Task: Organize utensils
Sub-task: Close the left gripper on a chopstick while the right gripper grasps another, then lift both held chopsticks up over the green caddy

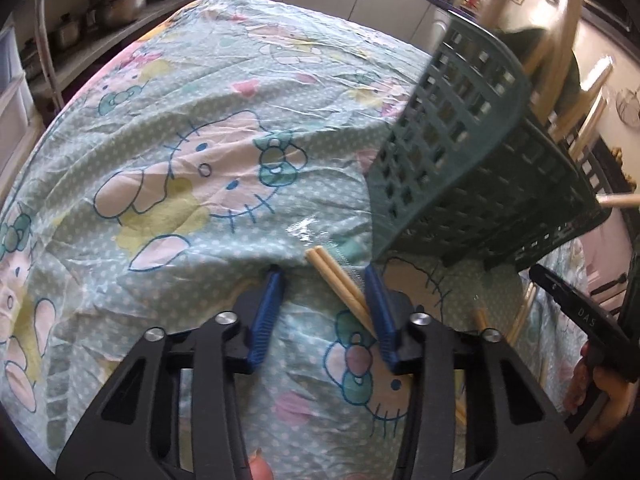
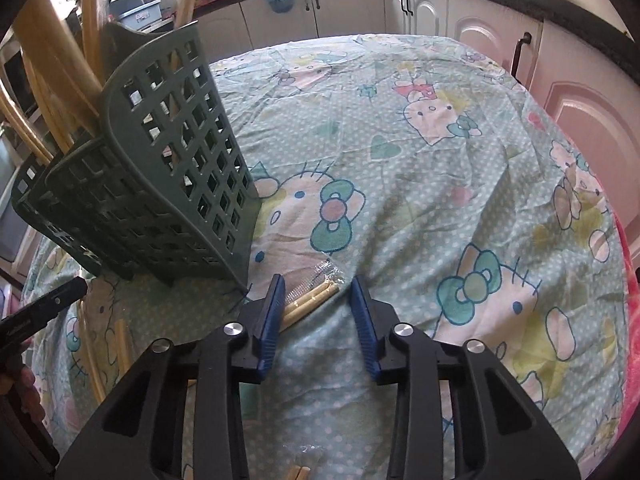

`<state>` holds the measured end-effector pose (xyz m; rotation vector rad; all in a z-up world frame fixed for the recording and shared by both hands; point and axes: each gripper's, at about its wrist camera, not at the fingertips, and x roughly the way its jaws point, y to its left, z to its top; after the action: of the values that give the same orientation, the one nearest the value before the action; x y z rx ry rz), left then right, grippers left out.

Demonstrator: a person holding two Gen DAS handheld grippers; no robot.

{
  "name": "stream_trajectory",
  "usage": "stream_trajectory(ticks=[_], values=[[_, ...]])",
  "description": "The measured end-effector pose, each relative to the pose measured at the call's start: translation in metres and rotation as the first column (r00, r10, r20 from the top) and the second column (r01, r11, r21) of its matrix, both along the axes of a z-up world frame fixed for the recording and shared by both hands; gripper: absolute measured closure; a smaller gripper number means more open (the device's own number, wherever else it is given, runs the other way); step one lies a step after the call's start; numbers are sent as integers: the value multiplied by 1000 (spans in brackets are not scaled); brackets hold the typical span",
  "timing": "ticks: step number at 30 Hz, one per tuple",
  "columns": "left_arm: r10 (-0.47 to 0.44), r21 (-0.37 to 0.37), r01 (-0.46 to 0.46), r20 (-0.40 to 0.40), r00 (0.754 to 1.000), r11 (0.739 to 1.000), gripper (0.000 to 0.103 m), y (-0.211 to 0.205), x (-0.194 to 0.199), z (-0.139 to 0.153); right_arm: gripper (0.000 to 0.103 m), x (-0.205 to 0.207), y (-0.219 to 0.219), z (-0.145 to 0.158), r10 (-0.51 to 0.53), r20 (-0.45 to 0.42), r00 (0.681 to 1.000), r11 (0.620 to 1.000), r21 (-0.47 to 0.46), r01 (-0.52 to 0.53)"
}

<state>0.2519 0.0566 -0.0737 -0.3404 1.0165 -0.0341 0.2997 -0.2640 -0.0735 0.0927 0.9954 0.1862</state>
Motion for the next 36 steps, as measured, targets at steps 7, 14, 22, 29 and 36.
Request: stream_trajectory(ticks=[7, 14, 22, 29, 36], values=[[41, -159, -44, -19, 999, 986, 88, 31, 2, -7, 100, -2, -14, 5, -33, -1, 999, 997, 71, 33], [50, -260, -51, -8, 999, 964, 94, 48, -2, -13, 102, -9, -26, 13, -32, 33, 999, 992, 124, 28], [23, -266, -6, 61, 998, 964, 96, 42, -18, 3, 101, -13, -25, 22, 6, 82, 997, 993, 121, -16], [-4, -218, 40, 160, 987, 975, 98, 34, -25, 38, 76, 0, -16, 17, 63, 95, 993, 997, 26, -66], [-39, -191, 90, 258, 965, 977, 100, 23, -36, 78, 84, 12, -8, 2, 96, 55, 994, 995, 0, -96]])
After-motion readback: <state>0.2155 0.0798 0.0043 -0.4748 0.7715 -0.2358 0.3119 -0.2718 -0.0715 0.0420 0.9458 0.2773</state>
